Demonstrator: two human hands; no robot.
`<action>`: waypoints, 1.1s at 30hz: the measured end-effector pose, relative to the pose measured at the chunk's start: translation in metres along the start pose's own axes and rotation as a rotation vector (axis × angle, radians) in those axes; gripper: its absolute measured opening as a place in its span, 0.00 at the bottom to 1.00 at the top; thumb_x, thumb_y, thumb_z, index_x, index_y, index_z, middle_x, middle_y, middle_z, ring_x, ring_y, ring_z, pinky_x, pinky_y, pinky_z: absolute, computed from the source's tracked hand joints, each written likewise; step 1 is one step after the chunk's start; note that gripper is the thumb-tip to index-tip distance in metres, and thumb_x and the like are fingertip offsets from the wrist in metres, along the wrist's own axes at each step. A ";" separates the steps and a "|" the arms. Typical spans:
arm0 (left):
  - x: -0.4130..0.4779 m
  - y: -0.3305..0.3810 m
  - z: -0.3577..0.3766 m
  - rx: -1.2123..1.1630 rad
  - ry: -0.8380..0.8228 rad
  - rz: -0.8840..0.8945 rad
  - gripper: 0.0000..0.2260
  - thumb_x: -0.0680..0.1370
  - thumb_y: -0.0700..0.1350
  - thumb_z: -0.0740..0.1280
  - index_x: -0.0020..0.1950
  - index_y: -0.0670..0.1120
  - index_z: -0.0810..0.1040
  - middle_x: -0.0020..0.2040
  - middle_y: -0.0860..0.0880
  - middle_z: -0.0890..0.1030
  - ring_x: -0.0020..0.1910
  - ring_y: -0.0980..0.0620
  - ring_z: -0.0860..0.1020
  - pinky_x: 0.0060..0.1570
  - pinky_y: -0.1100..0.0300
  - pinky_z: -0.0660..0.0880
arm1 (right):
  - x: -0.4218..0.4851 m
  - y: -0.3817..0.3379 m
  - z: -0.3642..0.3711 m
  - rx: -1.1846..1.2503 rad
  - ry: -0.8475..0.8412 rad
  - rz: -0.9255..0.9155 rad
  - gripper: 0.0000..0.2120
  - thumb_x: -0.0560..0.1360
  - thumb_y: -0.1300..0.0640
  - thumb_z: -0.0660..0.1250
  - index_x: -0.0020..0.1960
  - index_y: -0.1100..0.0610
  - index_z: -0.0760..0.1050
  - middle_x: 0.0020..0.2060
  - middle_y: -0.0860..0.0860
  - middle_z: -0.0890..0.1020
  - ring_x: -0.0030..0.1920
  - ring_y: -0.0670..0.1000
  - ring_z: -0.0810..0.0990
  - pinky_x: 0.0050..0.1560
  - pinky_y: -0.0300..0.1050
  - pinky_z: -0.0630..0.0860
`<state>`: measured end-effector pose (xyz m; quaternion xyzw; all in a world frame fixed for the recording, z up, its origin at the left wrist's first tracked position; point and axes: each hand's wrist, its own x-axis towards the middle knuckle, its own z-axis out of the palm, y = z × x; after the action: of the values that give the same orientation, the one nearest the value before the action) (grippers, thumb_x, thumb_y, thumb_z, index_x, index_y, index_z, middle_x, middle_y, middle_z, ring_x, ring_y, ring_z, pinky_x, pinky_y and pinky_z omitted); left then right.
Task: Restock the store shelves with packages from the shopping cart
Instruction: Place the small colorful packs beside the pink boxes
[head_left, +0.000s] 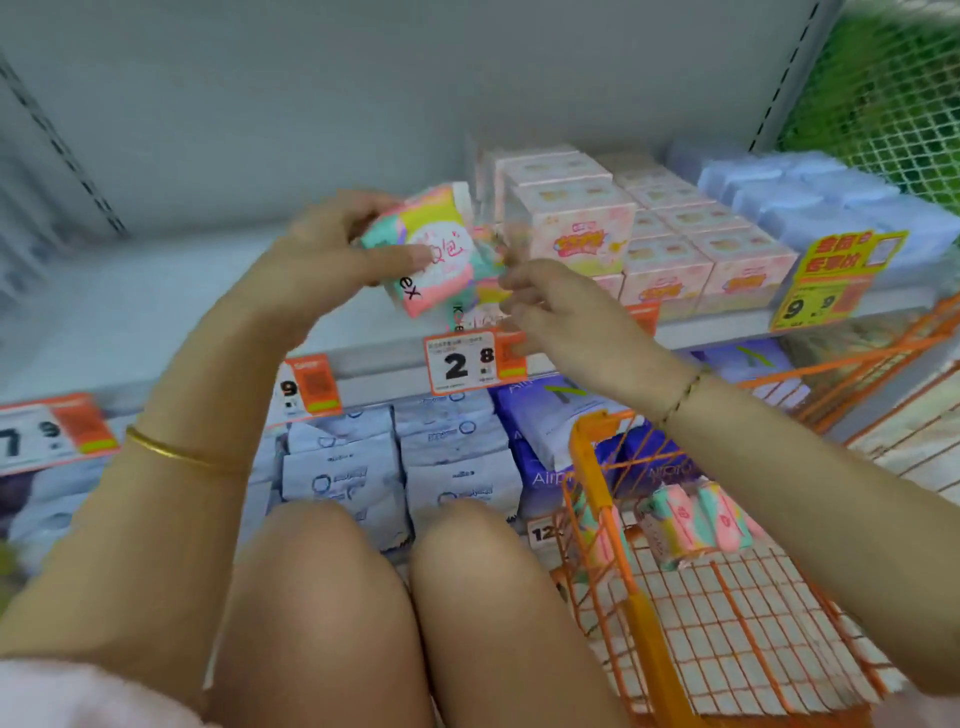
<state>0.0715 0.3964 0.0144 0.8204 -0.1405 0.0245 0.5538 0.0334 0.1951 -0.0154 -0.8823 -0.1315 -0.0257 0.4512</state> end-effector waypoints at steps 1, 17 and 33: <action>0.015 -0.004 -0.006 0.028 0.096 0.006 0.20 0.69 0.40 0.74 0.59 0.44 0.75 0.44 0.52 0.78 0.36 0.64 0.75 0.34 0.74 0.71 | 0.008 -0.003 0.004 -0.126 0.012 -0.074 0.16 0.77 0.67 0.57 0.64 0.64 0.70 0.52 0.57 0.77 0.56 0.59 0.76 0.59 0.53 0.71; 0.166 -0.057 0.034 0.688 0.066 0.007 0.28 0.68 0.45 0.67 0.68 0.47 0.71 0.63 0.40 0.74 0.61 0.42 0.72 0.62 0.57 0.68 | 0.055 0.000 0.043 -0.828 0.014 -0.237 0.23 0.70 0.70 0.59 0.64 0.64 0.72 0.58 0.61 0.75 0.60 0.63 0.71 0.60 0.52 0.67; 0.143 -0.053 0.043 0.444 -0.026 -0.174 0.18 0.82 0.43 0.52 0.71 0.41 0.66 0.72 0.42 0.67 0.69 0.40 0.63 0.68 0.56 0.59 | 0.037 -0.009 0.026 -0.760 -0.068 -0.181 0.28 0.72 0.71 0.56 0.71 0.58 0.61 0.67 0.55 0.66 0.66 0.56 0.65 0.63 0.48 0.67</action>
<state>0.2169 0.3464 -0.0216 0.9314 -0.0677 -0.0036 0.3578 0.0650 0.2286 -0.0181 -0.9717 -0.2051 -0.0829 0.0834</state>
